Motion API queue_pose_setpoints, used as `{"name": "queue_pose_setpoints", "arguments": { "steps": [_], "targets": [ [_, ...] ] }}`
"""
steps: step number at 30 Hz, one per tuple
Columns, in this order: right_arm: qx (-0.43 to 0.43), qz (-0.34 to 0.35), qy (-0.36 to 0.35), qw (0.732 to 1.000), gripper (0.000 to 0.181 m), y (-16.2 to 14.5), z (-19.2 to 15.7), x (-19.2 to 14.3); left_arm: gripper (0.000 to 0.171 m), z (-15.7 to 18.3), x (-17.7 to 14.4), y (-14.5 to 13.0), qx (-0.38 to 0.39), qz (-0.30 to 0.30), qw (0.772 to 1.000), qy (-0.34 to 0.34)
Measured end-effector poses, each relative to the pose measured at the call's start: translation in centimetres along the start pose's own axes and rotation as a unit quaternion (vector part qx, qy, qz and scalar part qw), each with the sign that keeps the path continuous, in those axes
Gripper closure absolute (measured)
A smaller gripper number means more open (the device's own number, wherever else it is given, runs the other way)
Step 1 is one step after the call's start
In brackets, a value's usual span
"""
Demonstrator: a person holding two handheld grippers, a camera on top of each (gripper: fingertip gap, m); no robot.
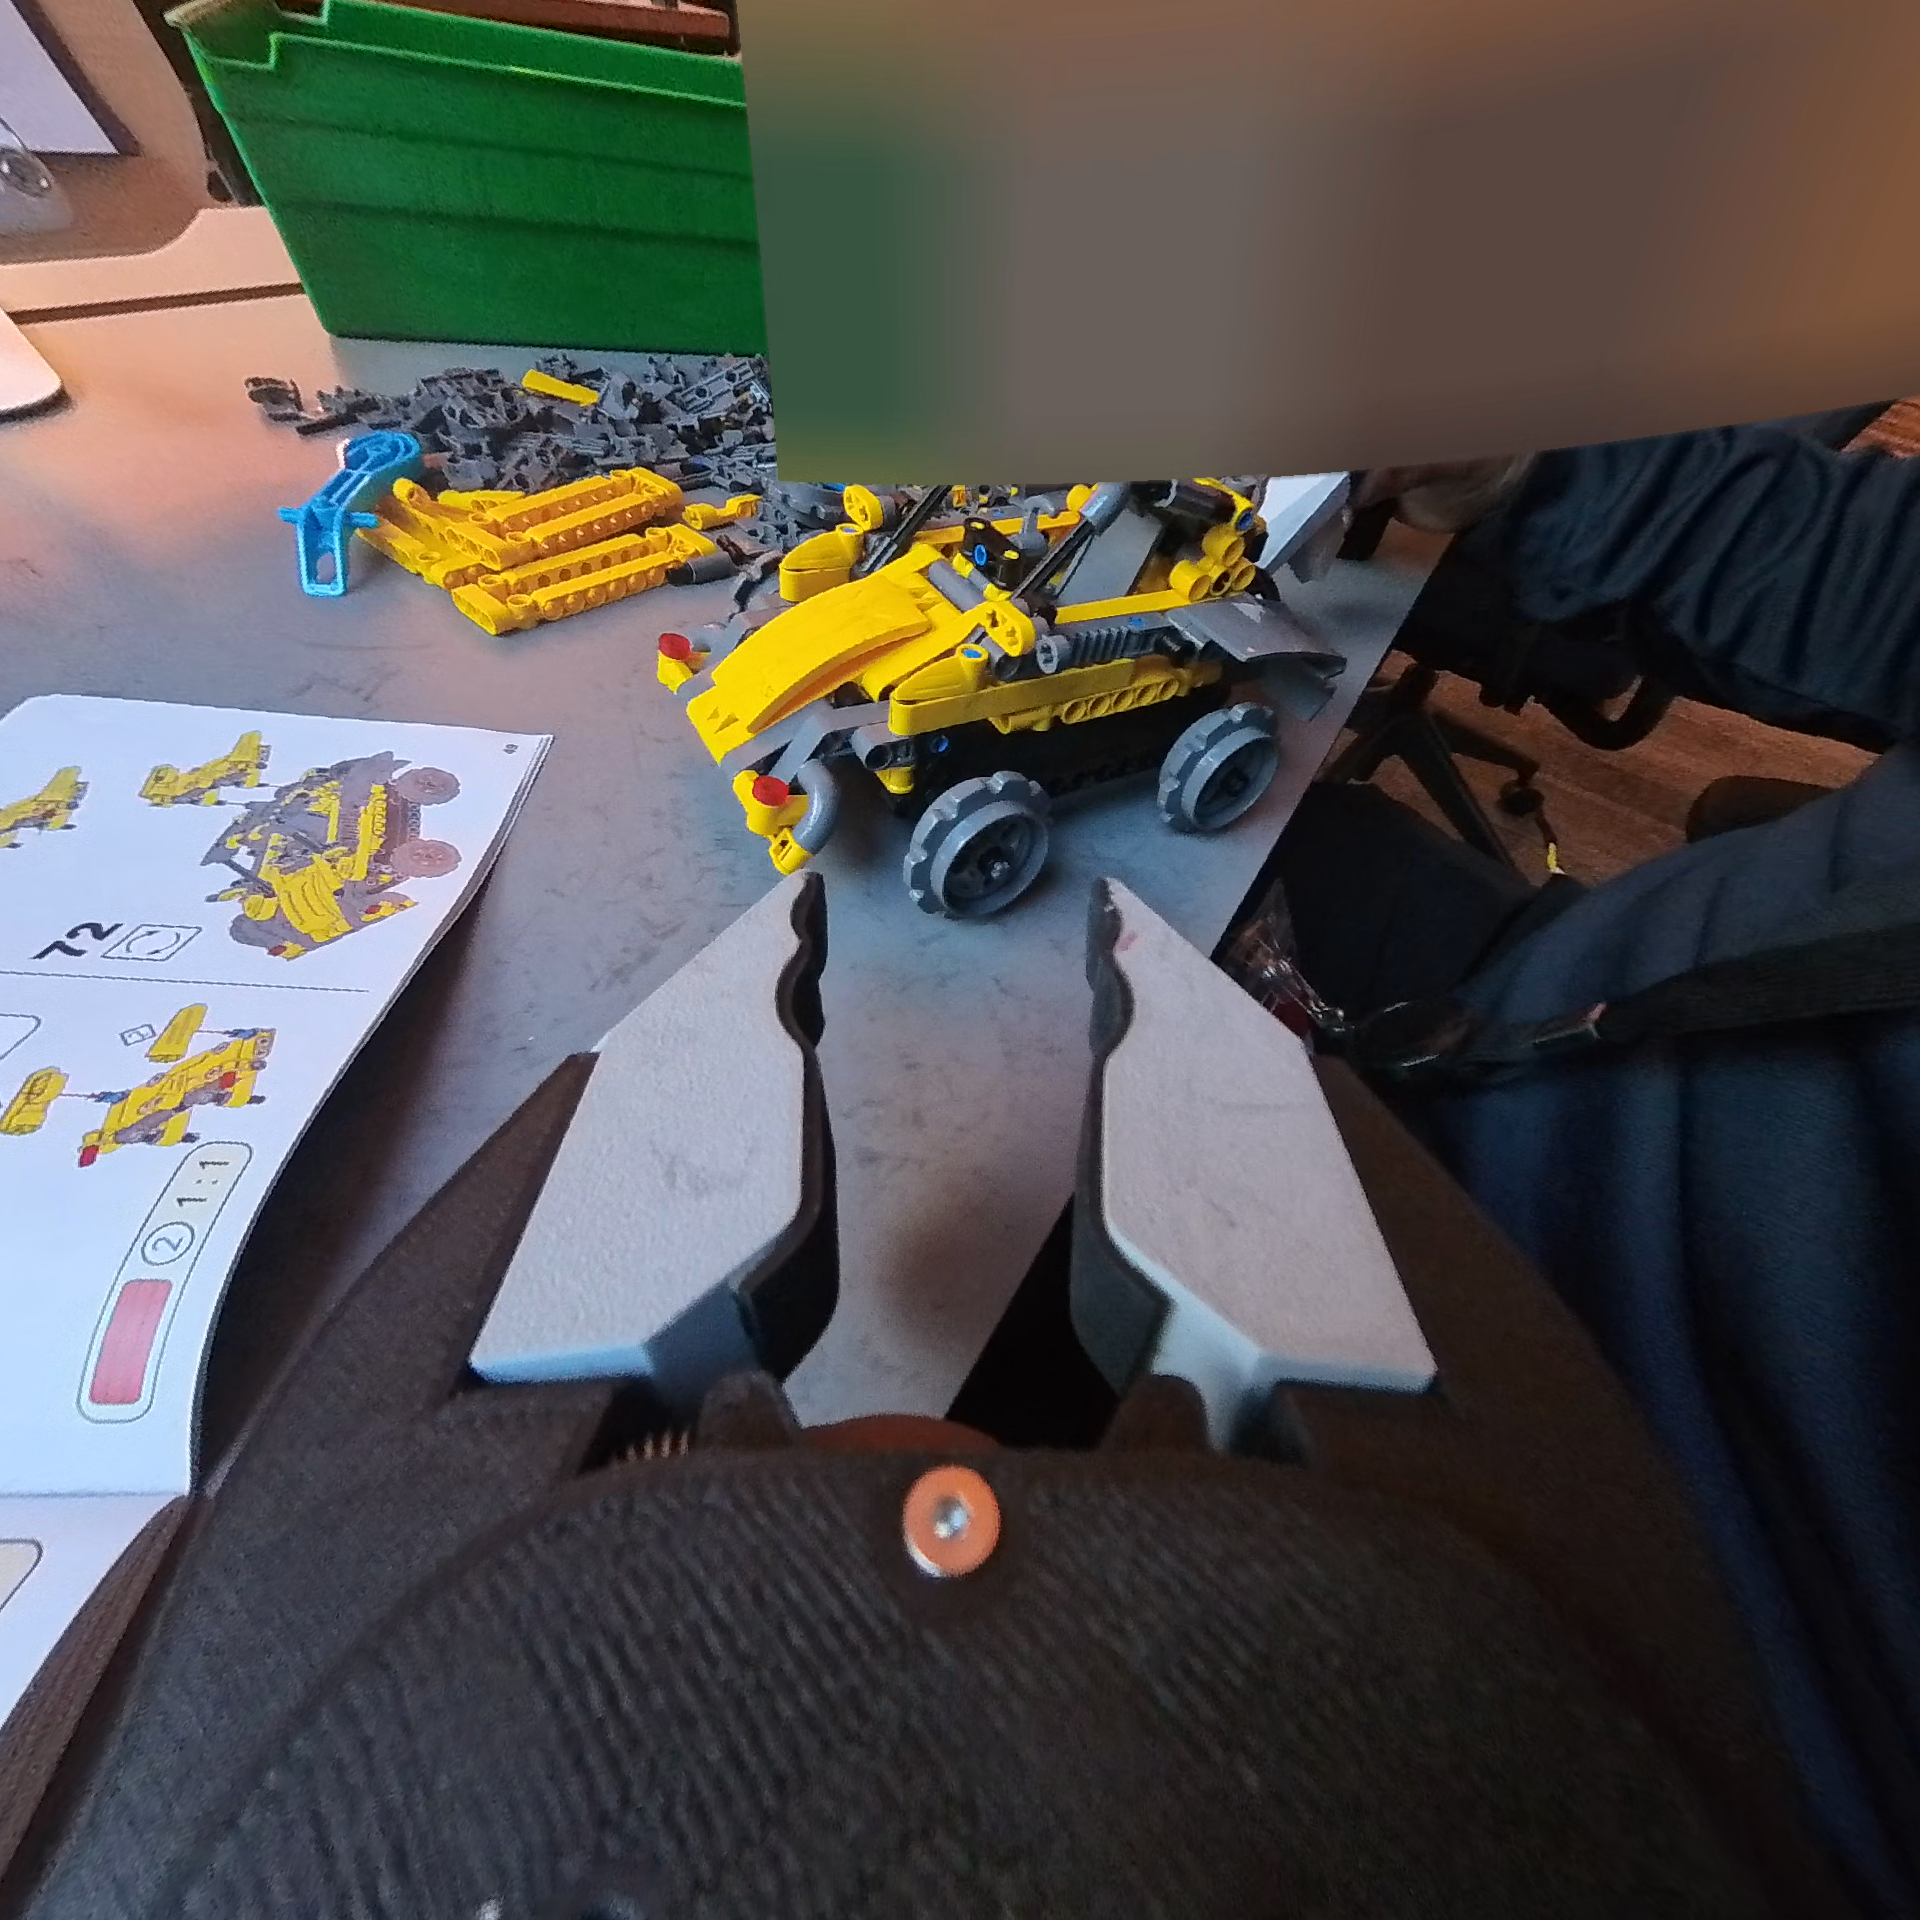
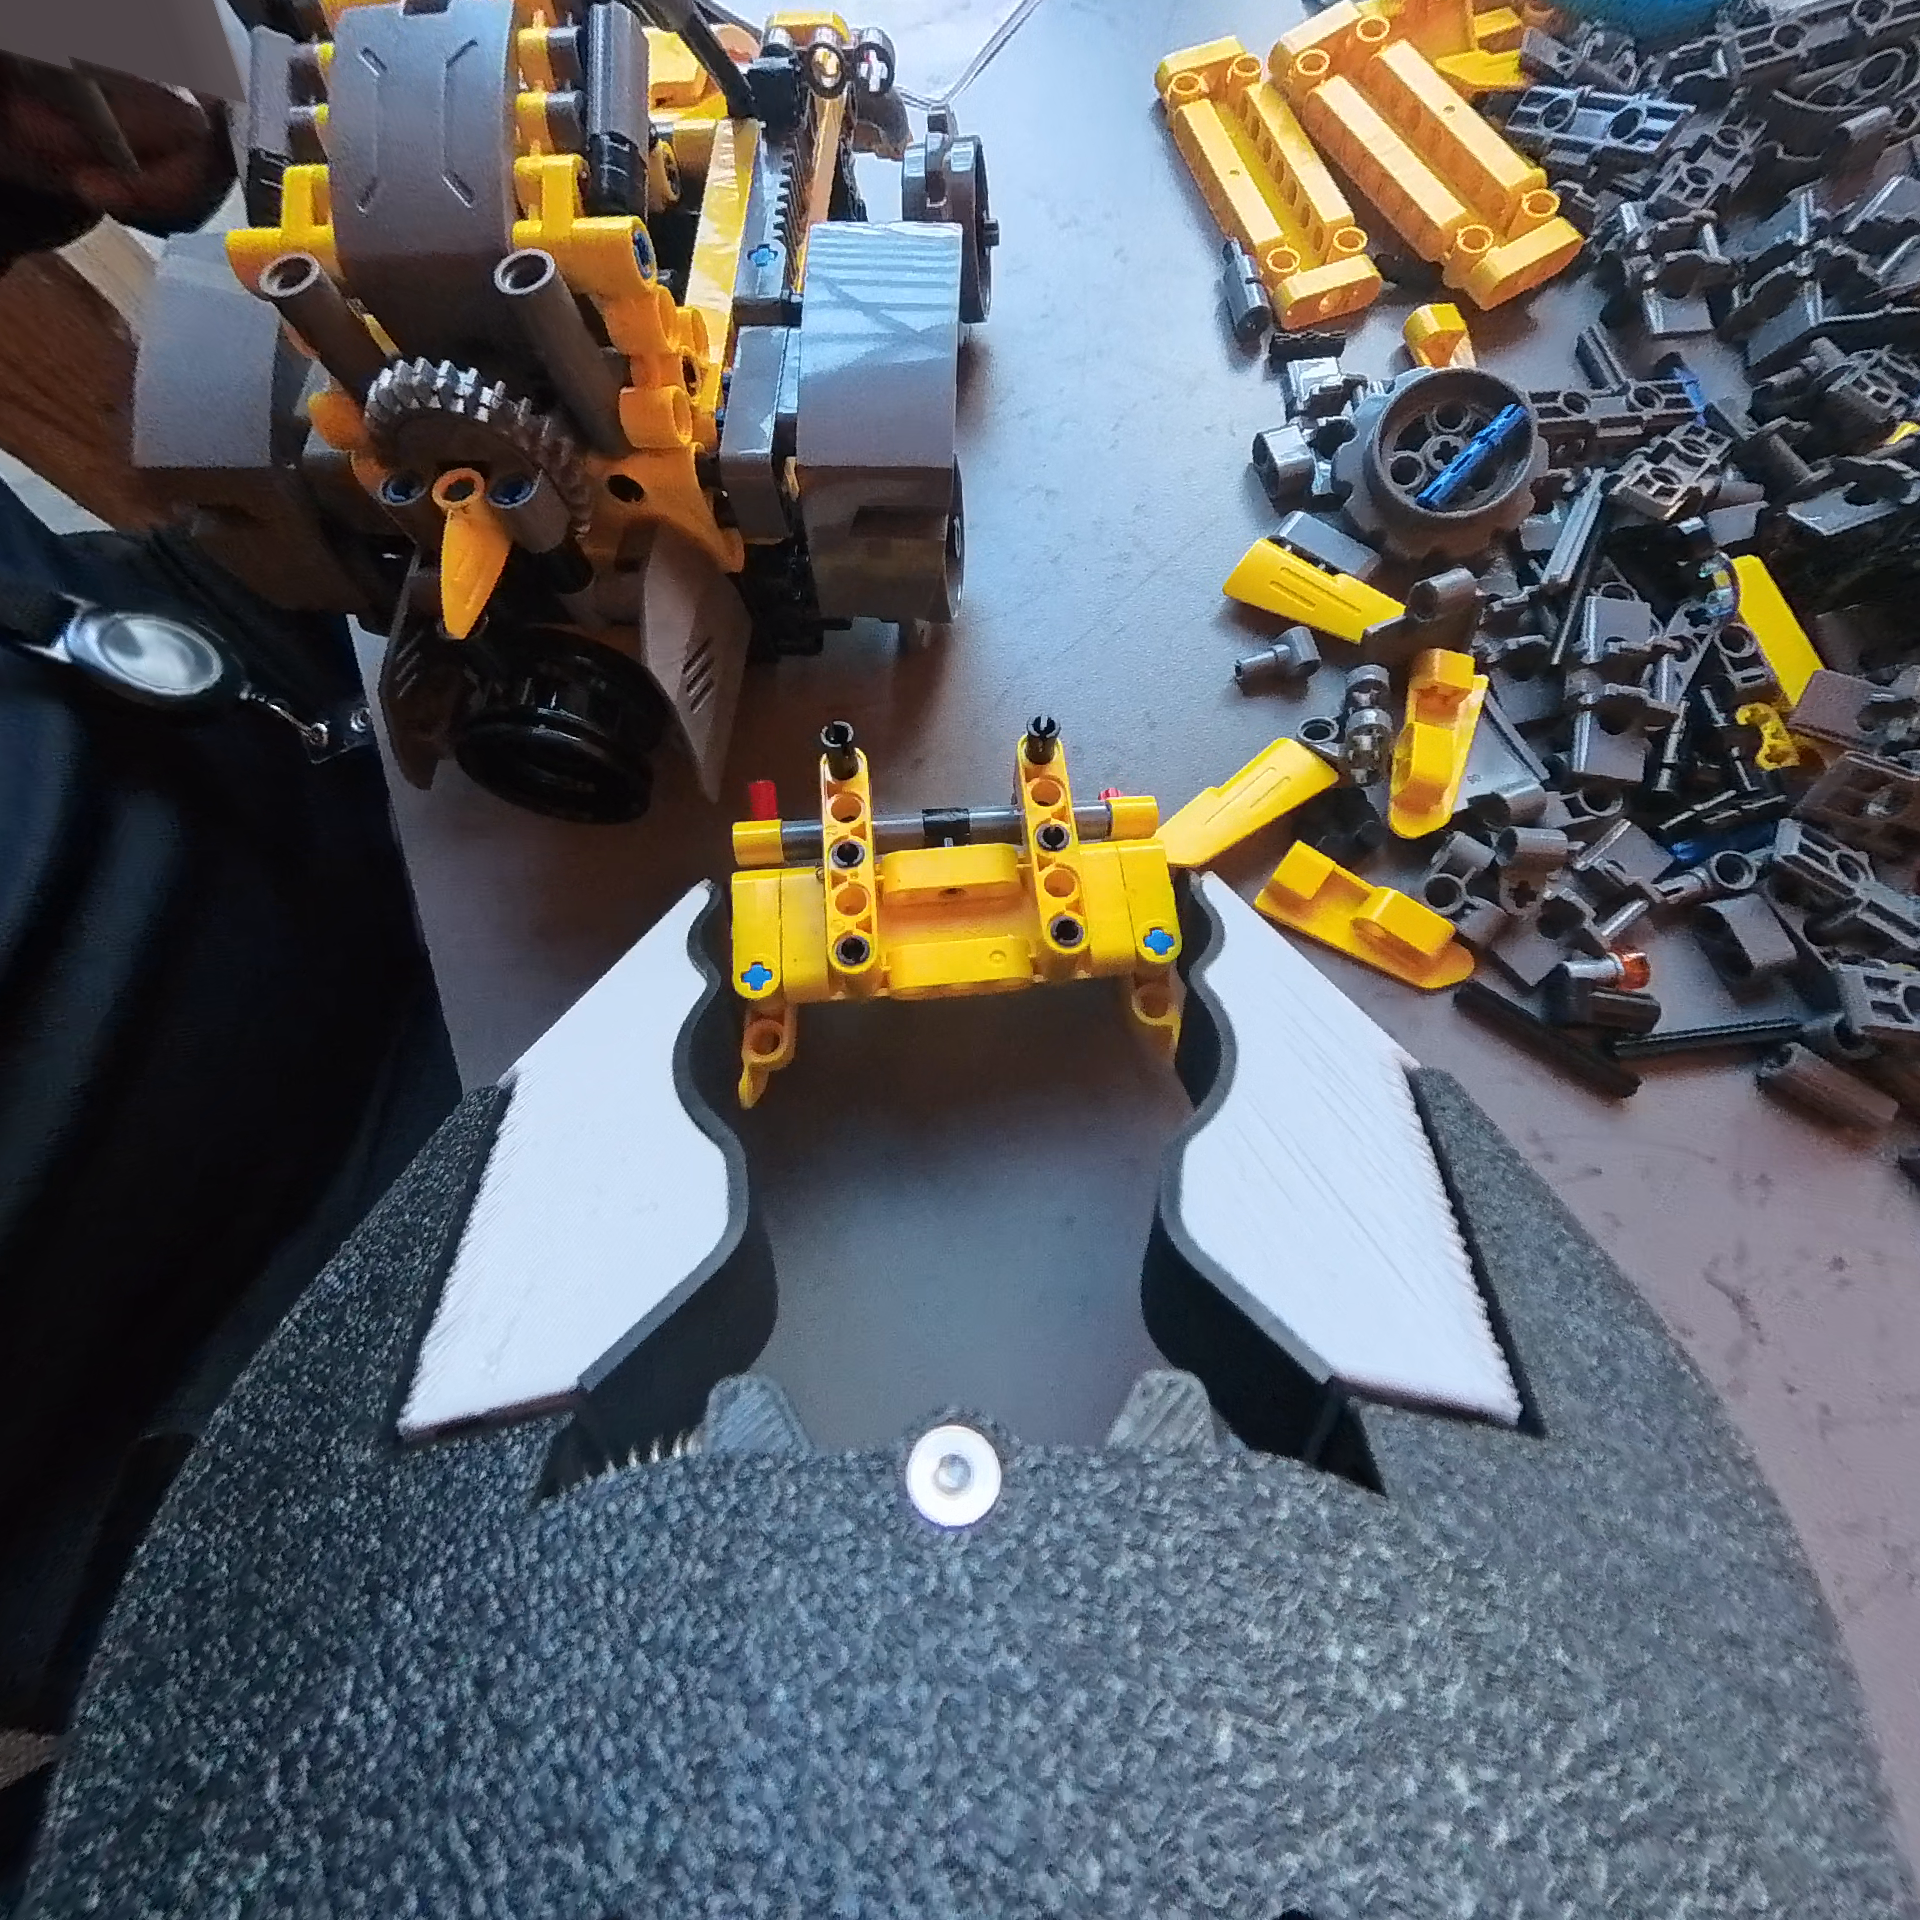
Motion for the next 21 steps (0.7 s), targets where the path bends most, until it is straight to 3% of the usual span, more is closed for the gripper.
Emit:
{"name": "queue_pose_setpoints", "arguments": {
  "steps": [11, 21],
  "targets": [
    [0.030, 0.066, 0.035, 0.997, 0.096, 0.7, 0.3, -1.5, 0.124, -0.1, 0.2, -0.3, -0.002, -0.010, 1.000, 0.002],
    [0.086, 0.194, 0.092, 0.973, 0.097, 1.8, 0.4, -4.3, 0.123, -0.1, 0.3, -0.4, -0.002, -0.014, 1.000, 0.004]
  ]
}}
Point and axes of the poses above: each gripper's, where its closed fingertips meet, x out along the fingers, y out of its top, z = x × y across the jaws, the point moved 6 cm from there along -x, back along the fingers, and after that the axes turned 4 degrees about x, right-handed, at the moved point
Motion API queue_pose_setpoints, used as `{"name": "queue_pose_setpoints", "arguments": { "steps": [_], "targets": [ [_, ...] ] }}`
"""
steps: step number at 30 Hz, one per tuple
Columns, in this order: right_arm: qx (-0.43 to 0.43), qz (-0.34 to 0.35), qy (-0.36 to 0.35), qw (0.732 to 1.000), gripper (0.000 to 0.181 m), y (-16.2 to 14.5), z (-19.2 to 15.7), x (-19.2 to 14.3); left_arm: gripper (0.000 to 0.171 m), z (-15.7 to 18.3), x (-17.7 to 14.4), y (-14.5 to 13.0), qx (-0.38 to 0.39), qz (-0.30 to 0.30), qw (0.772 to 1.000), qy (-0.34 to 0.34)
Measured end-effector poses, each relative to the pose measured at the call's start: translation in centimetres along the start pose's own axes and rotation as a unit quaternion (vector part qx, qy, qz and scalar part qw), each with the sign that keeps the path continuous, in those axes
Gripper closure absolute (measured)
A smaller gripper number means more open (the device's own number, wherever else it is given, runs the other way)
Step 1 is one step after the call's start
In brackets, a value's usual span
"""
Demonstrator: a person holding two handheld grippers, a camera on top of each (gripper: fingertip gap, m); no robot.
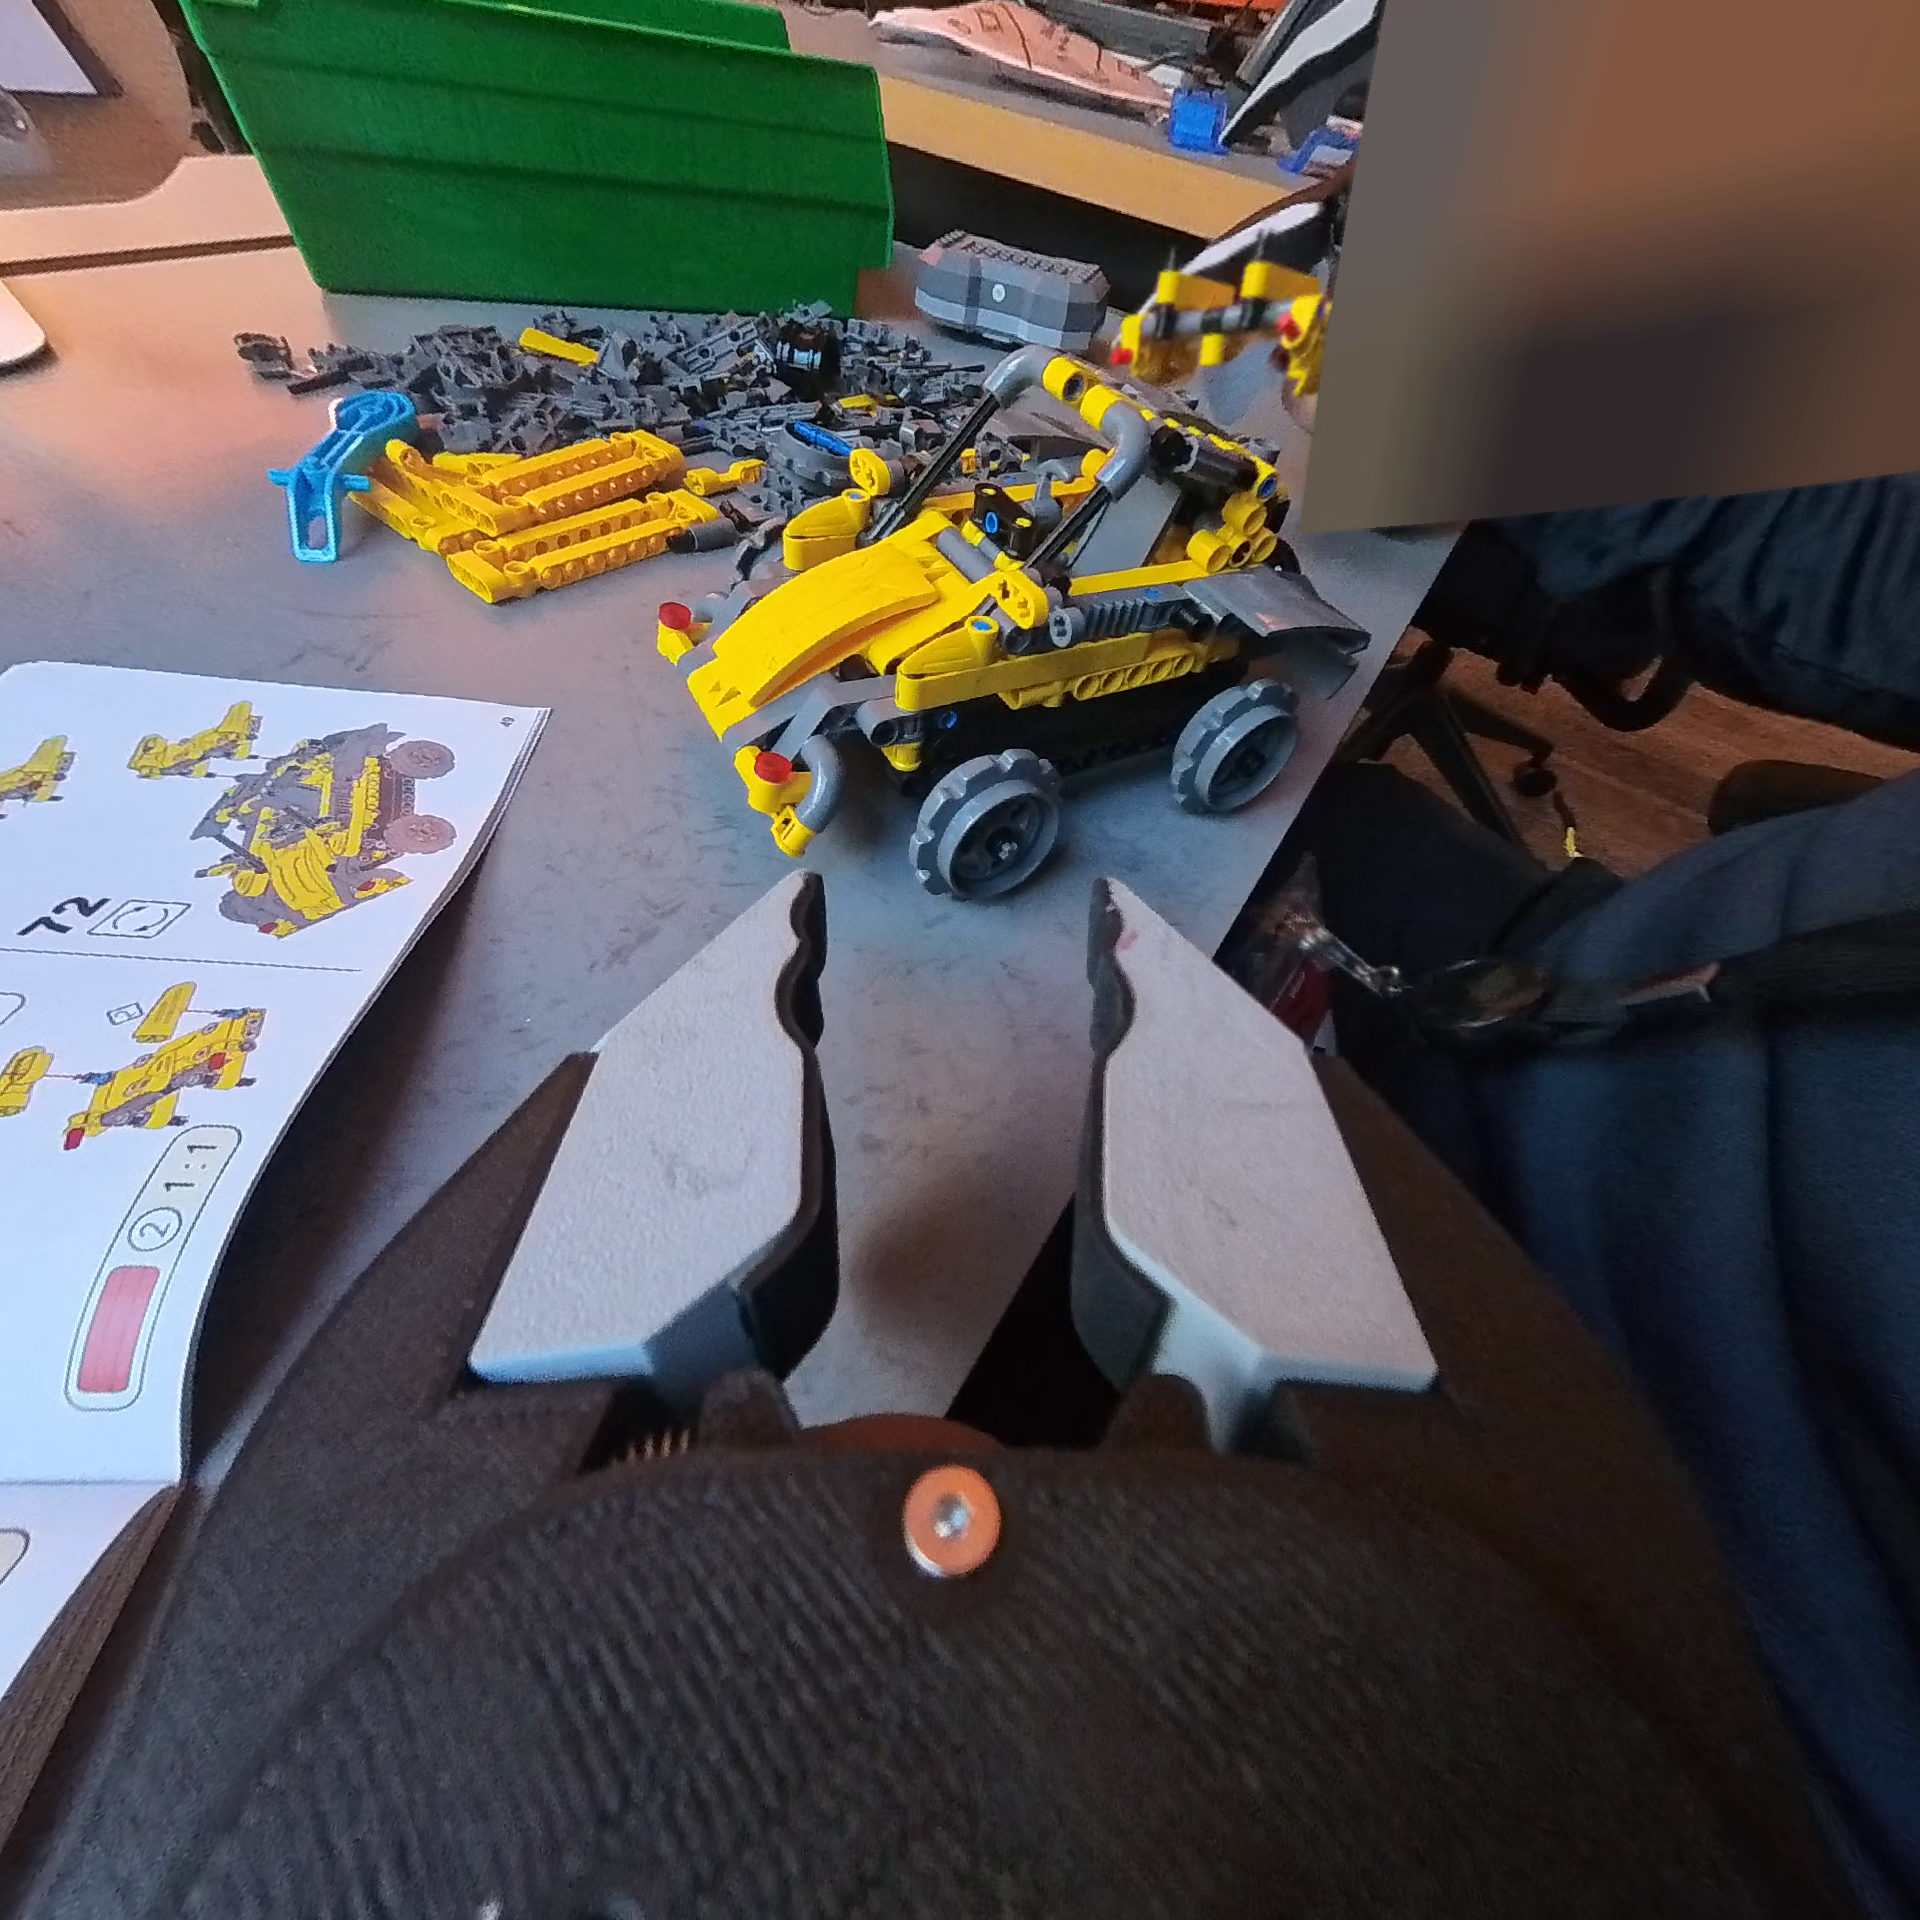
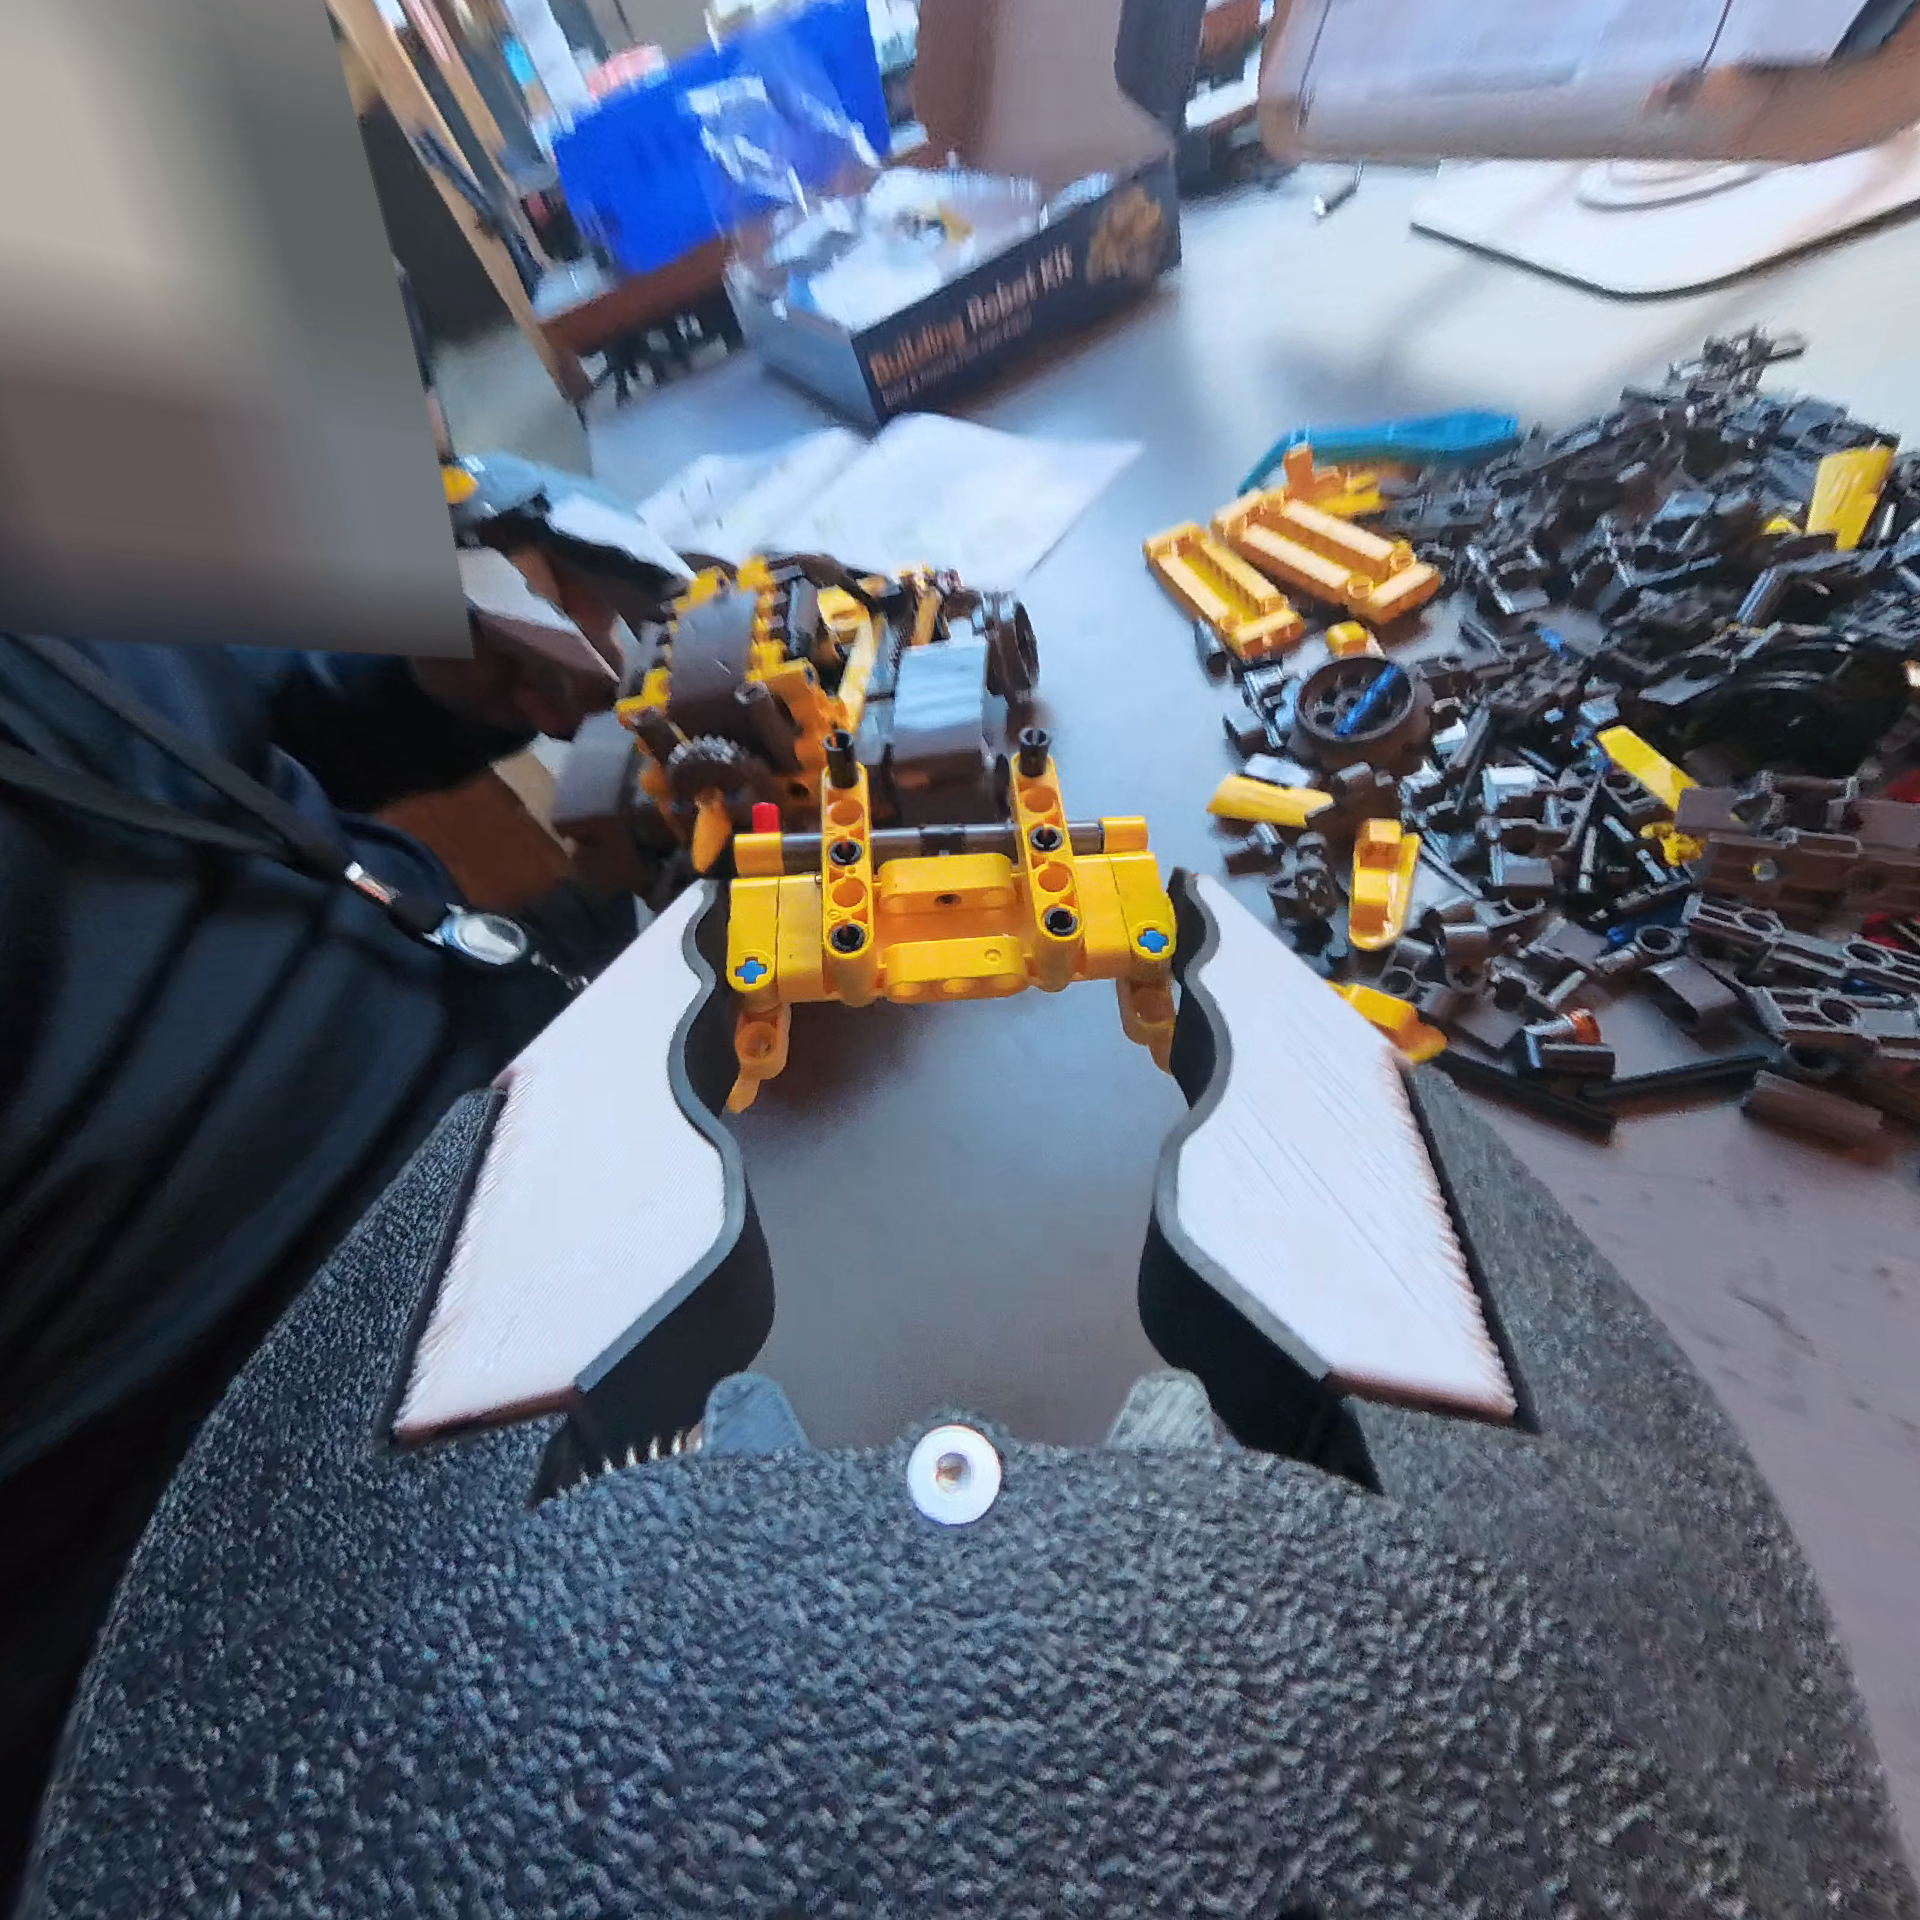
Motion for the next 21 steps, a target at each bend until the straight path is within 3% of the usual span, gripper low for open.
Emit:
{"name": "queue_pose_setpoints", "arguments": {
  "steps": [11, 21],
  "targets": [
    [-0.017, -0.009, 0.000, 1.000, 0.097, -0.4, -3.4, 2.9, 0.124, 0.0, 0.3, -0.2, 0.003, -0.010, 1.000, 0.010],
    [-0.015, 0.002, -0.014, 1.000, 0.097, -0.5, -4.5, 2.9, 0.124, 0.0, 0.3, -0.3, 0.007, -0.014, 1.000, 0.015]
  ]
}}
Point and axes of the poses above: each gripper's, where its closed fingertips meet, x out along the fingers, y out of its top, z = x × y across the jaws, the point moved 6 cm from there along -x, back along the fingers, and after that the axes turned 4 degrees about x, right-handed, at the moved point
